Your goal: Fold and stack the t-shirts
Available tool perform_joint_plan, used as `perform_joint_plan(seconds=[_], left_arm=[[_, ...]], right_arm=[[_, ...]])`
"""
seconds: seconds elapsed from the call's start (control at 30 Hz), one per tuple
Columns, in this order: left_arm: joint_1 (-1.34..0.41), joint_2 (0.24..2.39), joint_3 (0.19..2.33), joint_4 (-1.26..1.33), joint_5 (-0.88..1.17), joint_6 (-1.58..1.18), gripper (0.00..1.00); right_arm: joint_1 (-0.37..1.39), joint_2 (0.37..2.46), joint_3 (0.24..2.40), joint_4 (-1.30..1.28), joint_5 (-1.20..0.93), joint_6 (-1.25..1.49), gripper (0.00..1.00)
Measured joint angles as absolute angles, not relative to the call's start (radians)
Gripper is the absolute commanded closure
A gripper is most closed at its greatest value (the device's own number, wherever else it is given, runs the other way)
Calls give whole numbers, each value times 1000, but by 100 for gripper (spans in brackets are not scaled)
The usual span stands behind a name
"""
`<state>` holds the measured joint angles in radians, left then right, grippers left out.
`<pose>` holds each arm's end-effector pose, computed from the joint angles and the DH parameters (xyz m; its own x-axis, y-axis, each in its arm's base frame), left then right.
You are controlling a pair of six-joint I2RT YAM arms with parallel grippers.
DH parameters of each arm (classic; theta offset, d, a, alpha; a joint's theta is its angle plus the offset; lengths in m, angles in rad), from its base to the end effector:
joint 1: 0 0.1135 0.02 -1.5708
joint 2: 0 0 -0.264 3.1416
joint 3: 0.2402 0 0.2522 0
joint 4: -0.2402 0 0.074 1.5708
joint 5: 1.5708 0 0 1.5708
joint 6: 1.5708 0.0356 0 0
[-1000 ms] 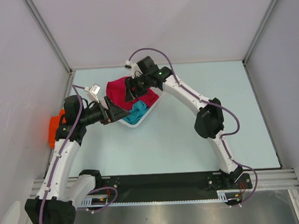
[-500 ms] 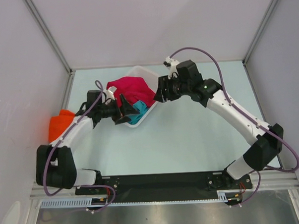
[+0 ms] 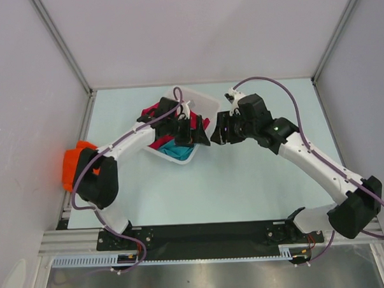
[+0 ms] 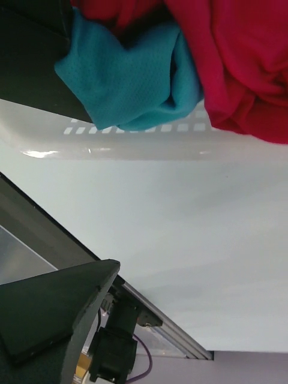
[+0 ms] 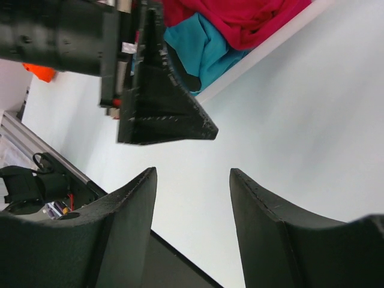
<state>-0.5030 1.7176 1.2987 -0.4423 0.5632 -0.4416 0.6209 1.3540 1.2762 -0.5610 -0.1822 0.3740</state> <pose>0.3191 -0.1972 0.2509 -0.9054 0.0857 -0.4159 0.3600 0.6744 -0.6446 0.2399 0.1795 0.3471 -0.7037 -0.0616 -0.7078 -0.4655 0.7926 0.3939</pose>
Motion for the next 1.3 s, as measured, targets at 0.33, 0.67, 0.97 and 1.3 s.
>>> perform_joint_plan(seconds=[0.33, 0.67, 0.97, 1.3], left_arm=[[-511, 1782, 1390, -611, 344, -405, 1], [-535, 1941, 1514, -738, 62, -397, 58], [-495, 2044, 1637, -721, -109, -298, 100], [-244, 2090, 1709, -728, -75, -340, 100]], right_arm=[[621, 1249, 1261, -565, -161, 388, 44], [620, 1176, 1269, -581, -128, 388, 43], [620, 1118, 1275, -623, -92, 375, 43], [618, 1027, 1274, -661, -56, 364, 43]])
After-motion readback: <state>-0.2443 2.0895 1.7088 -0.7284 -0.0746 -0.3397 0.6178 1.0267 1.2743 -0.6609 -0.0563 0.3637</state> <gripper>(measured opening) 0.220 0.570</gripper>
